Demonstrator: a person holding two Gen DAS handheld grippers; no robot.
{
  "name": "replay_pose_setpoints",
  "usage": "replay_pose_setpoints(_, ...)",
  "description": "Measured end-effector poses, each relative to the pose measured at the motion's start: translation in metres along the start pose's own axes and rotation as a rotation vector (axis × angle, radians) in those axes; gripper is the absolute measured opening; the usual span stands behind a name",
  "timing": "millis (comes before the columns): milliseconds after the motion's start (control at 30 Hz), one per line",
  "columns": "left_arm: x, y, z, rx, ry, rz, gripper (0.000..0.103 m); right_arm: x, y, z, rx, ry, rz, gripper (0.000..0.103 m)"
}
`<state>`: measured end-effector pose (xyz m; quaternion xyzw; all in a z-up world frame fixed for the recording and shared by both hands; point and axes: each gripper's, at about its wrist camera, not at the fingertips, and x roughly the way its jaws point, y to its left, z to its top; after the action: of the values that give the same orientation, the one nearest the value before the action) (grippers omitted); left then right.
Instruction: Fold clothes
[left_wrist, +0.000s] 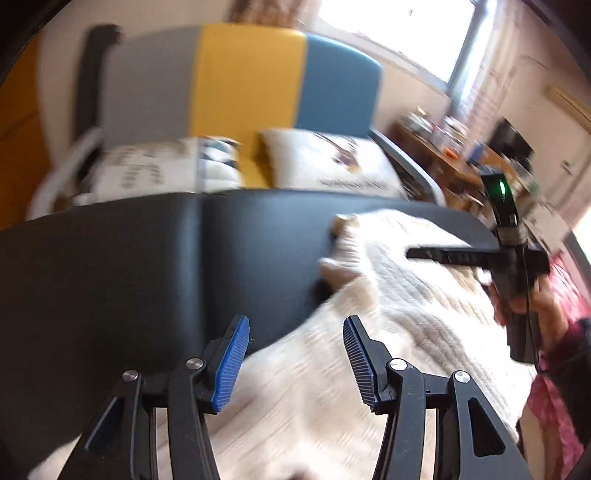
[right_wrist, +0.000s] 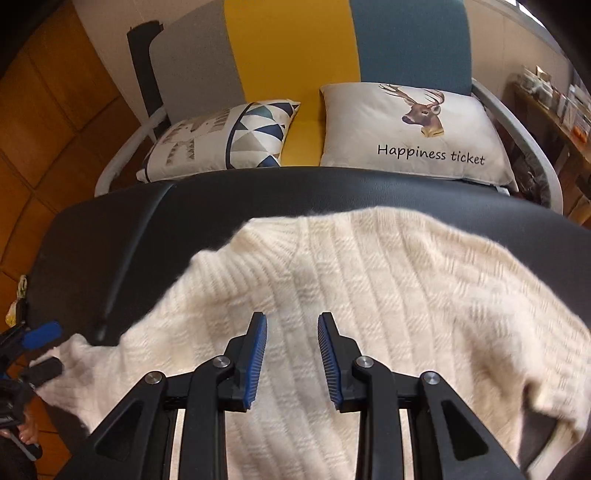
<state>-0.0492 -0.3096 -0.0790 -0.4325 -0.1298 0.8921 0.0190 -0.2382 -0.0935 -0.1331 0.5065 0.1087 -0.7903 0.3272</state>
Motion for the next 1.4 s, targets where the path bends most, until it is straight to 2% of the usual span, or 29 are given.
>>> replay_pose_setpoints(167,0.054,-0.01,0.006,0.072,0.141,-0.106,0.054,0.019,0.002,0.013,-0.124,0.1,-0.001,0.03)
replay_pose_setpoints(333,0.083,-0.02,-0.006,0.102,0.226,-0.095,0.054,0.051,-0.001,0.012,-0.183,0.17,-0.109,0.029)
replay_pose_setpoints(367,0.085,-0.022,-0.008,0.106,0.216,-0.072,0.05,0.054,-0.003,0.009,-0.184,0.169,-0.122,0.027)
replay_pose_setpoints(400,0.087,-0.025,-0.011,0.111,0.206,-0.05,0.032,0.052,-0.005,0.007,-0.184,0.139,-0.131,0.027)
replay_pose_setpoints(433,0.087,-0.027,-0.013,0.105,0.19,-0.021,0.021,0.051,-0.007,0.005,-0.183,0.12,-0.164,0.023)
replay_pose_setpoints(467,0.081,-0.027,-0.015,0.081,0.16,0.023,0.015,0.049,-0.01,0.003,-0.174,0.105,-0.202,0.022)
replay_pose_setpoints(533,0.071,-0.031,-0.014,0.059,0.088,0.135,0.013,0.045,-0.019,-0.002,-0.127,0.083,-0.252,0.022)
replay_pose_setpoints(667,0.056,-0.057,0.0,0.119,-0.084,0.416,0.011,0.038,-0.038,-0.008,-0.029,0.051,-0.325,0.022)
replay_pose_setpoints(700,0.057,-0.061,0.005,0.124,-0.097,0.458,0.011,0.036,-0.04,-0.008,-0.016,0.052,-0.332,0.022)
replay_pose_setpoints(767,0.066,-0.054,0.021,0.06,-0.031,0.408,0.012,0.036,-0.04,-0.006,-0.026,0.074,-0.367,0.022)
replay_pose_setpoints(833,0.063,-0.032,0.027,-0.077,-0.001,0.258,0.014,0.036,-0.04,-0.002,-0.034,0.116,-0.381,0.022)
replay_pose_setpoints(867,0.061,-0.02,0.029,-0.135,0.006,0.209,0.014,0.035,-0.041,0.0,-0.026,0.133,-0.368,0.022)
replay_pose_setpoints(900,0.058,-0.012,0.03,-0.16,0.006,0.192,0.015,0.033,-0.044,0.002,-0.007,0.151,-0.335,0.022)
replay_pose_setpoints(967,0.056,0.003,0.032,-0.165,0.017,0.122,0.017,0.03,-0.051,0.006,0.026,0.175,-0.258,0.022)
replay_pose_setpoints(1033,0.058,0.01,0.039,-0.14,0.05,0.02,0.022,0.022,-0.055,0.007,0.068,0.155,-0.109,0.025)
replay_pose_setpoints(1100,0.065,0.008,0.05,-0.081,0.072,-0.025,0.034,0.011,-0.055,0.006,0.091,0.12,0.008,0.025)
replay_pose_setpoints(1167,0.077,0.003,0.061,-0.067,0.09,-0.094,0.042,0.003,-0.046,0.005,0.049,0.093,0.009,0.025)
replay_pose_setpoints(1233,0.093,0.001,0.073,-0.072,0.128,-0.169,0.043,0.002,-0.039,0.008,0.009,0.076,-0.02,0.025)
replay_pose_setpoints(1333,0.12,-0.007,0.084,-0.06,0.191,-0.218,0.043,0.009,-0.037,0.014,-0.02,0.081,-0.032,0.025)
replay_pose_setpoints(1400,0.133,-0.011,0.085,-0.052,0.227,-0.215,0.043,0.018,-0.039,0.018,-0.027,0.097,-0.046,0.025)
